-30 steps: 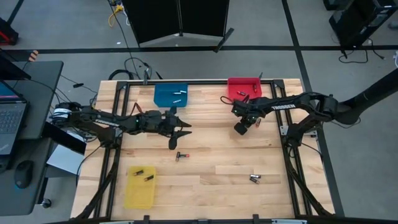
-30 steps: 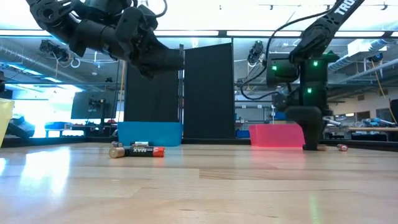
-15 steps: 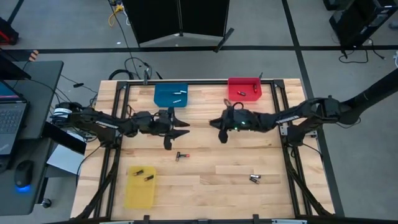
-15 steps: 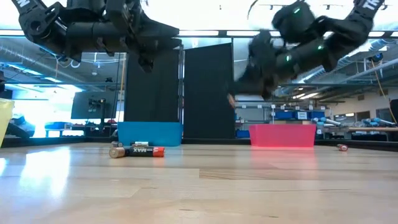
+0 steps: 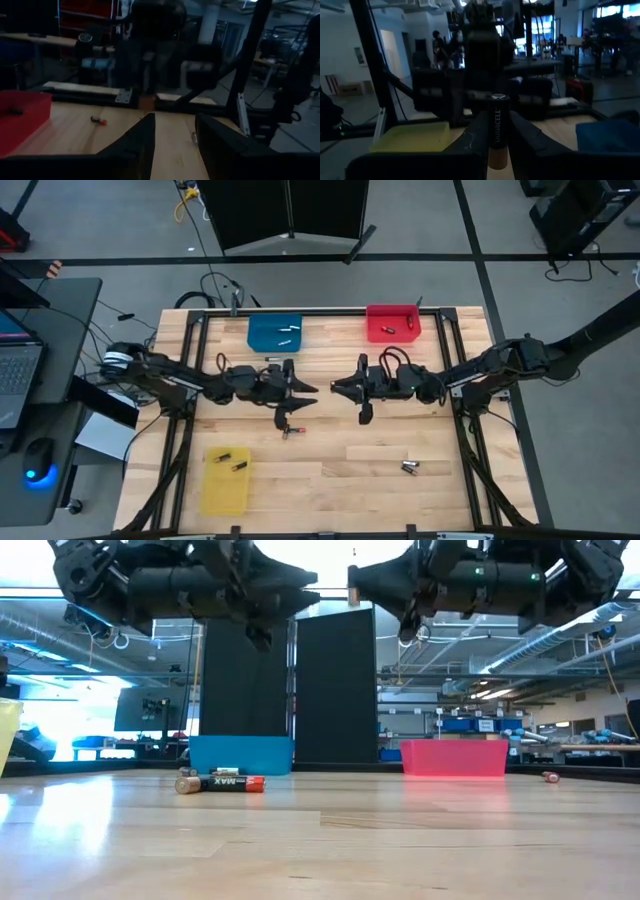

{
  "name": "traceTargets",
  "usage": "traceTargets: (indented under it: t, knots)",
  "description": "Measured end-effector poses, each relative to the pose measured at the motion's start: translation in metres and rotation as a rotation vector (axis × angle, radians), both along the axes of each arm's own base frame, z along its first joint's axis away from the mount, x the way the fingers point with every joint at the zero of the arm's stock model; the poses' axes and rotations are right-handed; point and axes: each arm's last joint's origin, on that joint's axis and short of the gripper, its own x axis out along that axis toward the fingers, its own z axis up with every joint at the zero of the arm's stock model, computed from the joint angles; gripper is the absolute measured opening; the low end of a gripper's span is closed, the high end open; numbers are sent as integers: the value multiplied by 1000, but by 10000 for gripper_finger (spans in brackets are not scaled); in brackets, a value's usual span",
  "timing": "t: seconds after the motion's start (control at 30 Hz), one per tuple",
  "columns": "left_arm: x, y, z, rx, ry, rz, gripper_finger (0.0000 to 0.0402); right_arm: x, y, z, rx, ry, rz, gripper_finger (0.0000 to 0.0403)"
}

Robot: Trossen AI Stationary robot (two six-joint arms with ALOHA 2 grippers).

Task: Sort batteries
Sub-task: Put the black-brown battery into the yellow bin

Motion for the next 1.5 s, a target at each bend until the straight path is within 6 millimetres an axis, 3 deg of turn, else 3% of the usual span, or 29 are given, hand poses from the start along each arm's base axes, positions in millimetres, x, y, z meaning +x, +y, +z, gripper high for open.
traceTargets:
  t: [0.57, 1.5]
  knots:
    - [40, -2, 3, 32, -13, -79, 148, -1, 11, 3, -6, -27, 39, 56]
    - [41, 15, -2, 3, 34, -42, 148, -2, 25, 6, -24, -55, 77, 56]
